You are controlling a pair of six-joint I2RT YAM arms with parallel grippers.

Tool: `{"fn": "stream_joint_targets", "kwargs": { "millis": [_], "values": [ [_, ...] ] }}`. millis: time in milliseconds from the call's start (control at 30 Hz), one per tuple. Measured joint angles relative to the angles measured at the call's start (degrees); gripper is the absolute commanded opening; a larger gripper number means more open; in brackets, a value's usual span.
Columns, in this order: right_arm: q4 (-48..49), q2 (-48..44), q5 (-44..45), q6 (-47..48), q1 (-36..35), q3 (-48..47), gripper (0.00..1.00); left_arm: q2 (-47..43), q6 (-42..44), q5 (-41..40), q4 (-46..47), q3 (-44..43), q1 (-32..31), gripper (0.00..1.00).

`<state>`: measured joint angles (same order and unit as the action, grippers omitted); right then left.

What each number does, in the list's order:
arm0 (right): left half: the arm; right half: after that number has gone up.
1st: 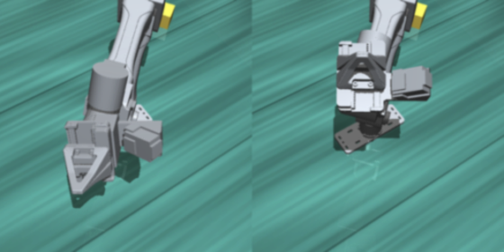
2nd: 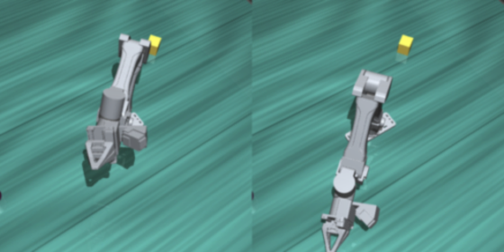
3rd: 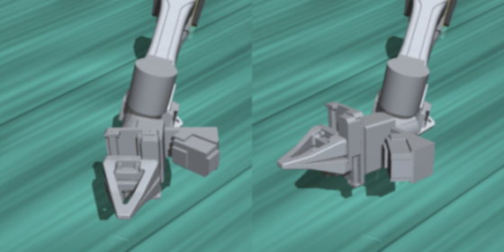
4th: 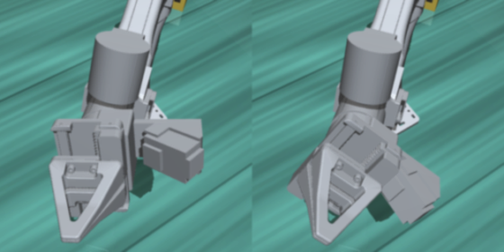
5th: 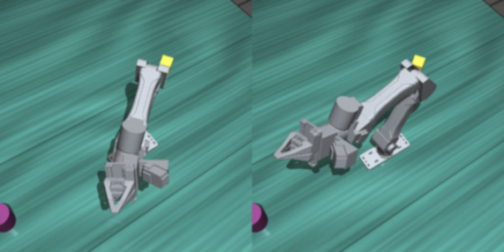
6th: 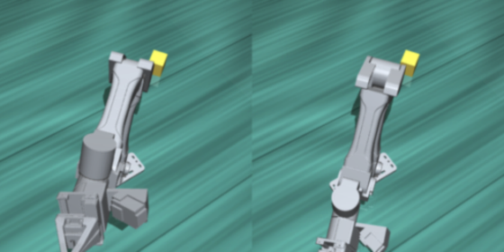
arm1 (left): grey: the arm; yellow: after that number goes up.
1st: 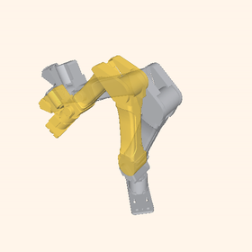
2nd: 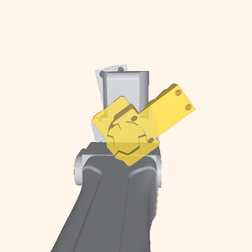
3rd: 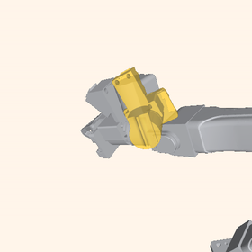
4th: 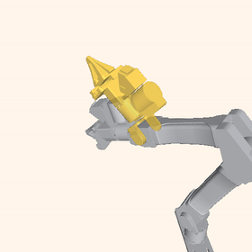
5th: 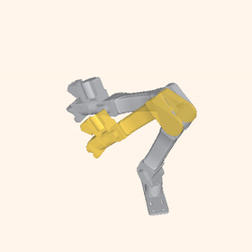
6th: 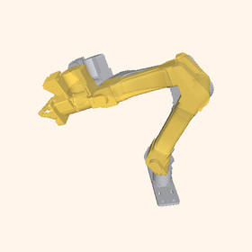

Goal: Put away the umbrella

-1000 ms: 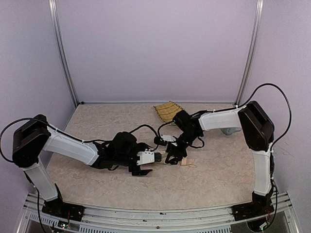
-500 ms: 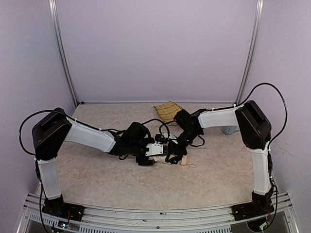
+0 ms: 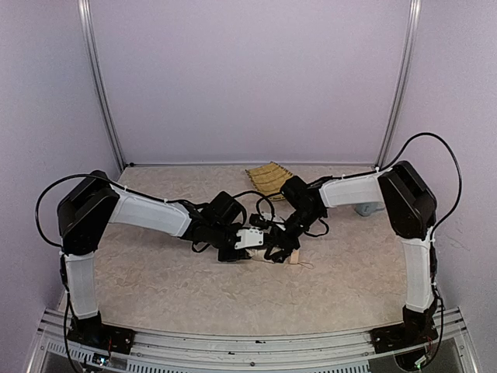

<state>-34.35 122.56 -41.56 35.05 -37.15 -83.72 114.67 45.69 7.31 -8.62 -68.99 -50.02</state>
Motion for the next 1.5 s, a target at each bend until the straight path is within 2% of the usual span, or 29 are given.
{"fn": "stream_joint_targets", "kwargs": {
  "millis": [167, 333, 667, 933, 1300, 1500],
  "values": [
    [2.32, -2.32, 1.01, -1.27, 0.57, 3.13, 0.49, 1.31, -1.16, -0.02, -1.57, -2.27, -0.46, 0.00],
    [6.10, -7.10, 1.97, -3.52, 1.57, 7.48, 0.57, 1.62, -5.16, -0.57, -0.57, -2.32, -0.72, 0.00],
    [19.63, -22.01, 1.46, -7.61, 4.98, 17.49, 0.58, -0.76, -13.68, -7.04, 8.48, 3.89, -0.72, 0.00],
    [32.92, -31.41, 0.63, -11.67, 7.67, 28.20, 0.59, -2.25, -17.03, -14.93, 8.50, 4.17, 1.38, 0.00],
    [41.64, -34.27, -1.25, -15.65, 7.93, 32.15, 0.56, -14.12, -10.71, -27.61, 8.61, 4.46, 0.72, 0.00],
    [48.94, -34.27, -2.34, -24.37, 7.93, 33.24, 0.56, -16.39, -5.77, -33.55, 10.84, 4.46, -0.33, 0.00]
  ]
}}
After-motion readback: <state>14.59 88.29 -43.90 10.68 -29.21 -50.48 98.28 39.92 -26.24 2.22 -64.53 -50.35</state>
